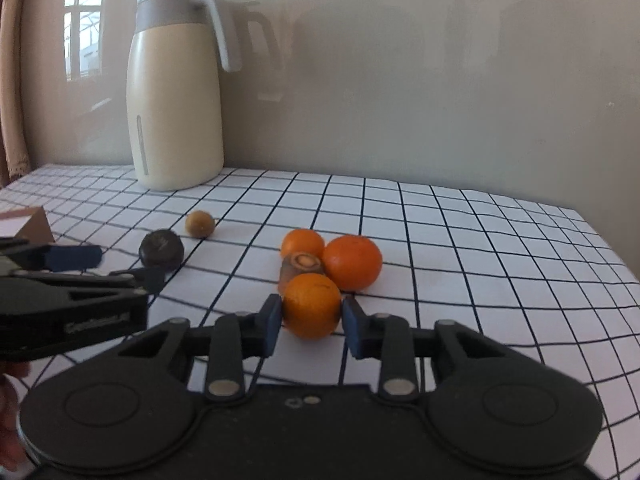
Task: Organize fruits
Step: 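Grasp a dark brown fruit with the left tool while the right tool grasps an orange, then carry the brown fruit with the left tool over the white box while the right tool holds the orange, then lower the brown fruit into the box and open the left tool while the right tool releases the orange, then move both open tools back toward the fruits beside the thermos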
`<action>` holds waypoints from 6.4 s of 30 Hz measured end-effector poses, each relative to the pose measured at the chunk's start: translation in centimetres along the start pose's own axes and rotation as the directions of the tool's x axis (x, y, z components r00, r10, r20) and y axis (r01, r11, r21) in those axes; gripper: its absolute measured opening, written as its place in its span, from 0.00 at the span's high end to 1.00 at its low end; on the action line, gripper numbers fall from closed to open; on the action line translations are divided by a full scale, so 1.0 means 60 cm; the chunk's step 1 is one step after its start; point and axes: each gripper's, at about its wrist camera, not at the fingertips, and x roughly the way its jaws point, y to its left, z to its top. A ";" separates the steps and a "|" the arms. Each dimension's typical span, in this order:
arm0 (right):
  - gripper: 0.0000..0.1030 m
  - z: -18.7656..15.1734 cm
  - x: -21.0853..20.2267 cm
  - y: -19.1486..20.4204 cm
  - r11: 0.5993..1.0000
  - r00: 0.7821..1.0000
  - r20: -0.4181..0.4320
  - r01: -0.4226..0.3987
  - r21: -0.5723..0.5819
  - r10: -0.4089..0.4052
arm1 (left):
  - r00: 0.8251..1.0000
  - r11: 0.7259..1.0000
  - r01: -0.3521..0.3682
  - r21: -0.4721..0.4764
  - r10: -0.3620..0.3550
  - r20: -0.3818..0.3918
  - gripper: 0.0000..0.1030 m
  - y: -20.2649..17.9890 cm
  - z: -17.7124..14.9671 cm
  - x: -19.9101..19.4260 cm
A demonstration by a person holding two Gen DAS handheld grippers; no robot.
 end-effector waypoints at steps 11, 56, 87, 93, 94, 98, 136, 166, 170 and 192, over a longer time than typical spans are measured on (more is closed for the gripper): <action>0.77 0.009 0.019 -0.021 0.999 0.999 -0.002 -0.035 0.040 0.035 | 0.999 1.000 0.005 0.007 -0.005 -0.053 0.65 -0.028 0.023 0.052; 0.77 -0.036 -0.202 0.034 0.999 0.999 0.051 -0.007 0.035 0.005 | 0.994 0.999 -0.009 0.032 0.006 0.105 0.66 0.044 -0.045 -0.263; 0.77 0.008 -0.263 0.269 0.958 0.947 0.183 -0.236 -0.163 0.265 | 0.949 0.961 -0.239 -0.143 0.262 0.177 0.66 0.299 -0.089 -0.382; 0.77 0.016 -0.264 0.319 0.938 0.929 0.190 -0.280 -0.203 0.318 | 0.932 0.939 -0.287 -0.189 0.319 0.170 0.66 0.352 -0.104 -0.396; 0.77 0.018 -0.263 0.324 0.936 0.926 0.192 -0.285 -0.207 0.324 | 0.929 0.935 -0.296 -0.194 0.329 0.168 0.66 0.361 -0.106 -0.398; 0.77 0.023 -0.263 0.346 0.926 0.916 0.195 -0.309 -0.218 0.351 | 0.920 0.921 -0.326 -0.213 0.361 0.153 0.66 0.392 -0.116 -0.400; 0.77 0.080 -0.129 0.427 0.898 0.906 0.122 -0.370 -0.238 0.406 | 0.898 0.874 -0.407 -0.264 0.436 0.058 0.66 0.514 -0.101 -0.294; 0.10 0.090 -0.053 0.441 0.909 0.937 0.055 -0.320 -0.267 0.346 | 0.908 0.870 -0.393 -0.297 0.419 0.025 0.00 0.528 -0.092 -0.249; 0.10 0.091 -0.050 0.430 0.913 0.933 0.048 -0.336 -0.229 0.356 | 0.900 0.861 -0.403 -0.310 0.435 0.037 0.00 0.532 -0.092 -0.256; 0.09 0.052 -0.173 0.335 0.908 0.915 0.081 -0.376 -0.186 0.395 | 0.902 0.892 -0.372 -0.255 0.413 0.128 0.00 0.427 -0.115 -0.340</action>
